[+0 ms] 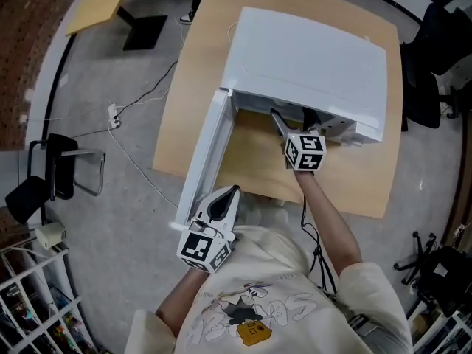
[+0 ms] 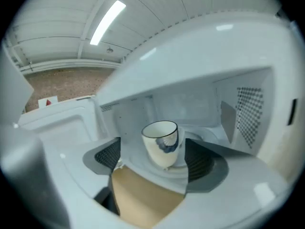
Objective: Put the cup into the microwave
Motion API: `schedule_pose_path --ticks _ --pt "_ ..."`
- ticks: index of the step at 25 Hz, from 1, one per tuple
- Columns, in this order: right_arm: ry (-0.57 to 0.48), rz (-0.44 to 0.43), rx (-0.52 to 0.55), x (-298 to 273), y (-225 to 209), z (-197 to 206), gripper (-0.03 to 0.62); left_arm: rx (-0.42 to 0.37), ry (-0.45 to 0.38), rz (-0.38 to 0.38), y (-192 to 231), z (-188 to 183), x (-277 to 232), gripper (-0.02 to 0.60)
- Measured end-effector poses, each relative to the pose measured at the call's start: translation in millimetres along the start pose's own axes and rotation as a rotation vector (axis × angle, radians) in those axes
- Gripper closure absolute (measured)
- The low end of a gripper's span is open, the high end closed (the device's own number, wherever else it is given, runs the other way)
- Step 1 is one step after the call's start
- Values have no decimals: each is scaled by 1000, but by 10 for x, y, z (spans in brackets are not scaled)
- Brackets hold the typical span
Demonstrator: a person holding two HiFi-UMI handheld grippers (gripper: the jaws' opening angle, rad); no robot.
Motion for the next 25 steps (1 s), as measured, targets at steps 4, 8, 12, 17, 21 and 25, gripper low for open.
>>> schedule_pose_path --ticks 4,8,12,17,21,25 --pt "37 -58 -37 835 327 182 363 20 -11 34 -28 -53 -133 578" --pt "59 -37 -74 1471 482 339 540 17 7 101 -153 -31 -283 579" --pt "57 9 -59 1999 508 403 586 11 42 156 -310 44 -504 579" --pt "69 95 -53 2504 483 467 586 -26 80 200 -476 137 -690 580" --pt "114 124 -127 2661 447 638 586 -36 100 216 -527 214 -772 580" --pt "102 154 -128 2750 431 641 588 -36 128 225 -537 275 -798 580"
Point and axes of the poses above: the fingertips, and each gripper's own axes: x backward along the fingers, y to its left, z out of its underside, the point moved 7 cm from there along x, backward along the fingers, and after that the axes turned 3 degrees about y, right-handed, at the moved point
